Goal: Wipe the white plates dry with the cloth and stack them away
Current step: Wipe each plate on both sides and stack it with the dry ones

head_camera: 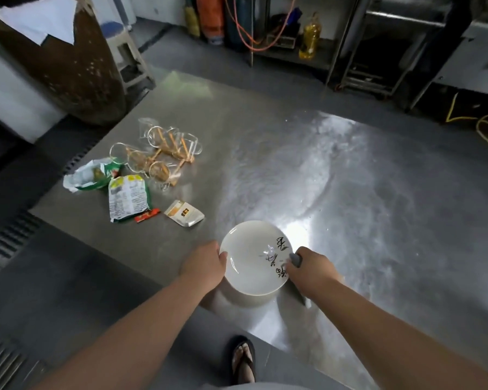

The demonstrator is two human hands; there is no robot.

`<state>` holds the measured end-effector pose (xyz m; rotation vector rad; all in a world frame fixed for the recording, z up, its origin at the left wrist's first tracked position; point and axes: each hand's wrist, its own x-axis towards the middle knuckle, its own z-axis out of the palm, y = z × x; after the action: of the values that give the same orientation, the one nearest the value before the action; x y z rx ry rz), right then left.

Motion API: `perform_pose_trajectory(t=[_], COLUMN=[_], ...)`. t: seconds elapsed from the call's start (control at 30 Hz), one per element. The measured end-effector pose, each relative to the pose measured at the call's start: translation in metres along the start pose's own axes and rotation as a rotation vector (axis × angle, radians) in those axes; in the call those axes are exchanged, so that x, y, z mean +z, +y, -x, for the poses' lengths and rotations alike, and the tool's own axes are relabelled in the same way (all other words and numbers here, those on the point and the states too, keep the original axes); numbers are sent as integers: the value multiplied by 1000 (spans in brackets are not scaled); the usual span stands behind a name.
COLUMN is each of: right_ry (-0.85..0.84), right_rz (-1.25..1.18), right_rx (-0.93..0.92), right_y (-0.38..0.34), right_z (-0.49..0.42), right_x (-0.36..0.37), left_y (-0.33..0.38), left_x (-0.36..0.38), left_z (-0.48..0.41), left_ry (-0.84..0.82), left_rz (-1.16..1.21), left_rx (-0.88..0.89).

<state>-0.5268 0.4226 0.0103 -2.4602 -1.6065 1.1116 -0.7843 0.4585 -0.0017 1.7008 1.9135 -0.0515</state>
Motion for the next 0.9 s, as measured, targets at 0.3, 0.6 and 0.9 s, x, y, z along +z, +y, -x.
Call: perform_pose_trajectory(t=[0.3, 0.6, 0.9], right_ry=[19, 164, 113], right_rz=[-368, -345, -313], right_rx=[83, 244, 383], right_y=[33, 158, 256], right_z=[21, 66, 97], right_x=[-28, -85, -70], left_y=[44, 165, 211], left_x=[-10, 44, 142], left_z=[-1, 34, 79], left_ry=[58, -29, -106], left_rz=[98, 18, -48], left_rx=[134, 399, 456])
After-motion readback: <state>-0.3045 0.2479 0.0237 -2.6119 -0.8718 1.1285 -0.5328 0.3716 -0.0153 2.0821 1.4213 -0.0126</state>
